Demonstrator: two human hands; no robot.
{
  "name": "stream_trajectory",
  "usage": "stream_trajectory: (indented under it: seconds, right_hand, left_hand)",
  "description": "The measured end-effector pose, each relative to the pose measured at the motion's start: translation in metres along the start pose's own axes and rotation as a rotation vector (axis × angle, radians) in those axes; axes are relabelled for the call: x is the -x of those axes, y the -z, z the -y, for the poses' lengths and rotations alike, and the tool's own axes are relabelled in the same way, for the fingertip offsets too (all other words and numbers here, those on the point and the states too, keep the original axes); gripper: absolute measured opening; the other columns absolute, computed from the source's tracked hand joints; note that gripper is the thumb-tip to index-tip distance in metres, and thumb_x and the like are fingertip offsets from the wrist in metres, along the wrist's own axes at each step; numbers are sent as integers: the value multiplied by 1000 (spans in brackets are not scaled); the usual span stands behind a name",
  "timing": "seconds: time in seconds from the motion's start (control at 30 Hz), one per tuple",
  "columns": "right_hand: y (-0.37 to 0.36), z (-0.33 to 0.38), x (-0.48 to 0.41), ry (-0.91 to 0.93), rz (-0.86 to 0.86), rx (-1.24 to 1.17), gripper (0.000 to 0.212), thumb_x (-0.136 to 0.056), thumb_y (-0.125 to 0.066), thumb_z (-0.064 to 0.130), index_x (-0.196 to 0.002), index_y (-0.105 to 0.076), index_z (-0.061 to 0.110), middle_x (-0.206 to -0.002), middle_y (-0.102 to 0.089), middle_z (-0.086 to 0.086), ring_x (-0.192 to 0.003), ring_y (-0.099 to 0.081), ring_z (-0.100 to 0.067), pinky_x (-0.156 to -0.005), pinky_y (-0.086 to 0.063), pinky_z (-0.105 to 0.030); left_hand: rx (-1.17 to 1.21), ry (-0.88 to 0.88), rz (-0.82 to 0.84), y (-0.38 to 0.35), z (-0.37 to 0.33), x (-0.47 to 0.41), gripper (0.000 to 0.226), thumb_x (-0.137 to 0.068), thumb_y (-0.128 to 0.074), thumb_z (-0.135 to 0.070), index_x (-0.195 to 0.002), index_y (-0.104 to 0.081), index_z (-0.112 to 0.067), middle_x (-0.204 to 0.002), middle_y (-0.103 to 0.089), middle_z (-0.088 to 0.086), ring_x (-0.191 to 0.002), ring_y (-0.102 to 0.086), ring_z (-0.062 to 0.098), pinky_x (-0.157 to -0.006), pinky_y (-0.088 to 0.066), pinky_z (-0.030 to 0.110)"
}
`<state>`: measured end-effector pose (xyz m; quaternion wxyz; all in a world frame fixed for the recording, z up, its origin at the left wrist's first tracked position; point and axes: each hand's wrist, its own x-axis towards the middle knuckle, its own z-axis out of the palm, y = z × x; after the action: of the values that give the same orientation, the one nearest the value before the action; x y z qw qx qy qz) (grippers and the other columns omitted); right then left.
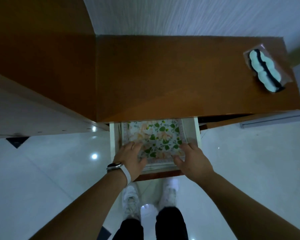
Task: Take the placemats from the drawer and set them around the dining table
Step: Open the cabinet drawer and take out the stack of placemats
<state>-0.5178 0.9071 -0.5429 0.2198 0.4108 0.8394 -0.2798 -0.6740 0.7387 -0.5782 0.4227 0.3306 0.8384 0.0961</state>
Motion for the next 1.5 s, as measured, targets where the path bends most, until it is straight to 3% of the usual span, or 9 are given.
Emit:
stream_trajectory:
  seconds: [0.17,0.33,0.67,0.83,1.1,1.2,1.3,1.37,1.5]
  right_hand:
    - [-21,-12,-26,-74,133,-55,60,-89,-53,57,-134,-44,19,-138,-43,-6,-120,-49,-27,-98,-48,-46]
    - [-37,-24,-47,-183,281,-39,78,-85,-52,67,-142,-33,16,-149,-31,-13,-131,-40,-37,-104,-43,-53]
    - [-44,-29,-88,-276,455,-1,79,-91,-58,48,-149,-20,10,-145,-24,-20,-133,-33,-42,-107,-37,-52]
    - [-47,-21,-109,-407,460,-125,120,-80,-70,56,-152,11,5,-152,-13,-23,-138,-29,-42,-110,-31,-52]
    - [-71,-25,-107,-355,405,-45,105,-83,-65,57,-154,0,16,-156,-1,-21,-138,-29,-46,-110,-32,-51]
    - [-70,-28,-103,-303,386,-65,94,-85,-64,56,-150,-11,14,-152,-9,-22,-134,-33,-47,-108,-34,-50]
    - [-65,-29,-100,-287,380,-78,87,-86,-64,53,-147,-16,15,-149,-15,-20,-131,-37,-46,-106,-35,-49]
    - [-63,-28,-101,-278,378,-88,83,-87,-64,53,-145,-19,14,-147,-18,-19,-130,-38,-44,-104,-37,-49]
    - [-60,-27,-102,-323,378,-127,84,-84,-66,51,-145,-21,14,-148,-19,-18,-131,-36,-44,-104,-36,-50]
  left_hand:
    - [-37,62,15,-29,-2,-24,60,-89,-43,-51,-144,-27,-33,-158,-15,2,-145,-9,26,-114,-23,47]
    - [-3,324,36,-38,-4,-34,75,-90,-42,-57,-151,-9,-28,-160,-6,5,-145,-8,31,-112,-25,50]
    - [225,606,77,-41,0,-55,89,-89,-52,-55,-151,-6,-13,-155,-15,15,-137,-27,41,-107,-35,51]
    - [290,698,69,-48,9,-70,96,-86,-57,-56,-152,-3,-12,-157,-14,15,-140,-23,42,-108,-33,55]
    - [247,779,150,-51,12,-89,107,-83,-63,-56,-152,7,-13,-156,-14,19,-136,-29,47,-104,-37,59]
    - [263,815,176,-45,12,-97,109,-82,-65,-53,-151,8,-11,-155,-17,20,-135,-32,44,-103,-40,54]
    - [248,810,210,-36,15,-101,104,-83,-63,-56,-151,-4,-5,-154,-24,19,-135,-34,40,-105,-38,49]
    - [335,805,141,-31,19,-101,103,-75,-71,-57,-148,-20,-4,-147,-37,21,-128,-44,40,-102,-42,48]
    - [418,778,-17,-28,17,-91,102,-70,-80,-48,-145,-25,-5,-145,-41,20,-126,-45,43,-96,-44,49]
